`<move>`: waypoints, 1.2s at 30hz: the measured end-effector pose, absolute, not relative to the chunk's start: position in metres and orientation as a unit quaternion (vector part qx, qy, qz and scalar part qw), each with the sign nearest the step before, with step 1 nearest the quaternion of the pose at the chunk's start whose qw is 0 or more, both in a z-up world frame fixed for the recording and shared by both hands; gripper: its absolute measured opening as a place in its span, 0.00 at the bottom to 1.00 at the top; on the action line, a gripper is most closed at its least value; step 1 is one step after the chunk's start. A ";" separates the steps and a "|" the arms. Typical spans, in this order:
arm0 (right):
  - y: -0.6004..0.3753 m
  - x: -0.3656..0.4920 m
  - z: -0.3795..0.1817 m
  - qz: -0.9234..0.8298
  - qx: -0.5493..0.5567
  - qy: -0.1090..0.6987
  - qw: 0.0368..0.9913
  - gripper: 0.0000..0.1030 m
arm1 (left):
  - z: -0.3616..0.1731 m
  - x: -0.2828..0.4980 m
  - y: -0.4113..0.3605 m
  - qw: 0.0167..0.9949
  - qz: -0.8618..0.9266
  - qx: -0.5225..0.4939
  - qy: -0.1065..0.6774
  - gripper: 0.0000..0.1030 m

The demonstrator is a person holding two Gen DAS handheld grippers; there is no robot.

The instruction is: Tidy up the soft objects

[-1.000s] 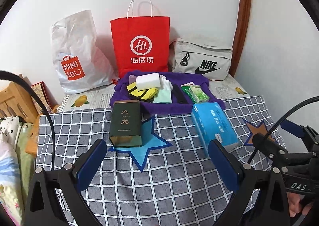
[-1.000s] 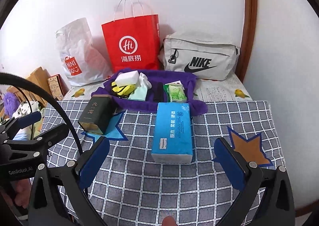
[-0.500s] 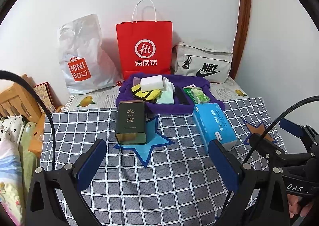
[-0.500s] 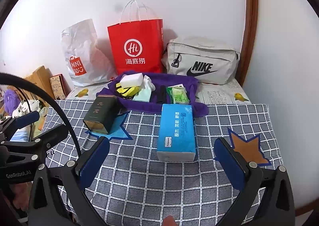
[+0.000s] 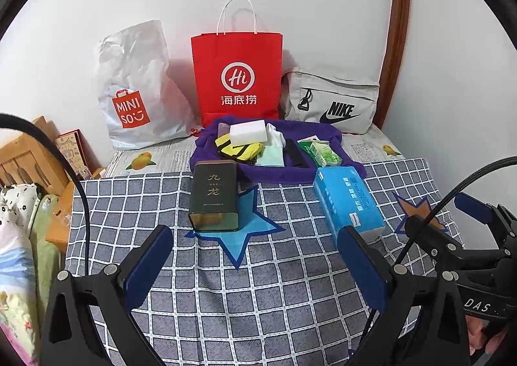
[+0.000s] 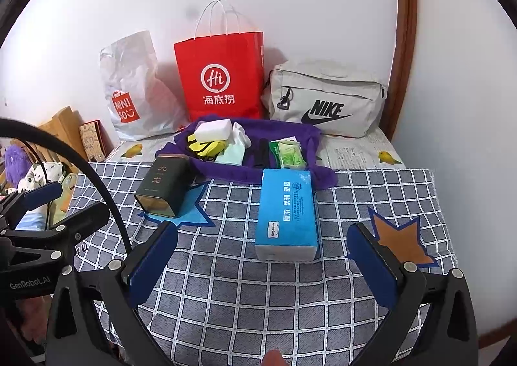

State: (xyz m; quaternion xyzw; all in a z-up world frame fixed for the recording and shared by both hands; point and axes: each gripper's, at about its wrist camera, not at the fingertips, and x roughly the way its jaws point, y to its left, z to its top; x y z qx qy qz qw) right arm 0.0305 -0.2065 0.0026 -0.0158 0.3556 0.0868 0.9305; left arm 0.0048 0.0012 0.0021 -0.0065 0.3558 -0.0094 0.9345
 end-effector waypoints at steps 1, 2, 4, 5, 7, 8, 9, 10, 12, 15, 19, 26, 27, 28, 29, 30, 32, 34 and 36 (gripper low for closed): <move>-0.207 0.031 0.003 0.087 -0.016 0.356 0.931 1.00 | 0.002 0.004 0.001 0.934 -0.010 -0.007 0.356 1.00; -0.207 0.030 0.003 0.087 -0.017 0.356 0.930 1.00 | 0.002 0.004 0.001 0.935 -0.009 -0.006 0.356 1.00; -0.207 0.030 0.004 0.087 -0.018 0.355 0.931 1.00 | 0.002 0.005 0.002 0.934 -0.009 -0.007 0.356 1.00; -0.207 0.031 0.004 0.087 -0.018 0.355 0.931 1.00 | 0.002 0.004 0.002 0.934 -0.008 -0.007 0.356 1.00; -0.207 0.031 0.004 0.086 -0.018 0.354 0.931 1.00 | 0.002 0.004 0.002 0.935 -0.008 -0.007 0.356 1.00; -0.207 0.031 0.004 0.086 -0.019 0.354 0.931 1.00 | 0.002 0.004 0.003 0.935 -0.008 -0.007 0.356 1.00; -0.207 0.032 0.005 0.086 -0.019 0.354 0.931 1.00 | 0.003 0.004 0.003 0.935 -0.008 -0.008 0.356 1.00; -0.207 0.032 0.005 0.086 -0.020 0.354 0.931 1.00 | 0.003 0.004 0.003 0.934 -0.008 -0.008 0.356 1.00; -0.207 0.031 0.005 0.085 -0.020 0.353 0.932 1.00 | 0.003 0.004 0.003 0.935 -0.008 -0.007 0.356 1.00; -0.207 0.031 0.005 0.085 -0.022 0.353 0.932 1.00 | 0.002 0.004 0.003 0.934 -0.008 -0.008 0.356 1.00; -0.207 0.031 0.006 0.086 -0.022 0.352 0.932 1.00 | 0.002 0.004 0.003 0.934 -0.007 -0.005 0.356 1.00; -0.206 0.030 0.008 0.093 -0.023 0.349 0.932 1.00 | 0.004 0.004 0.004 0.934 0.000 -0.001 0.356 1.00; -0.206 0.030 0.009 0.096 -0.022 0.348 0.932 1.00 | 0.004 0.004 0.004 0.934 0.000 0.000 0.357 1.00; -0.204 0.029 0.009 0.097 -0.022 0.348 0.932 1.00 | 0.004 0.004 0.004 0.934 0.000 0.000 0.357 1.00; -0.204 0.029 0.009 0.097 -0.023 0.348 0.932 1.00 | 0.004 0.003 0.004 0.934 0.000 -0.001 0.357 1.00; -0.204 0.029 0.009 0.097 -0.023 0.347 0.932 1.00 | 0.004 0.004 0.004 0.934 0.000 0.000 0.356 1.00; -0.204 0.029 0.009 0.098 -0.024 0.348 0.932 1.00 | 0.004 0.004 0.004 0.934 0.001 0.000 0.358 1.00; -0.203 0.029 0.009 0.097 -0.025 0.348 0.932 1.00 | 0.004 0.004 0.004 0.934 0.001 0.000 0.358 1.00; -0.203 0.029 0.009 0.098 -0.025 0.347 0.932 1.00 | 0.004 0.004 0.004 0.934 0.000 0.000 0.358 1.00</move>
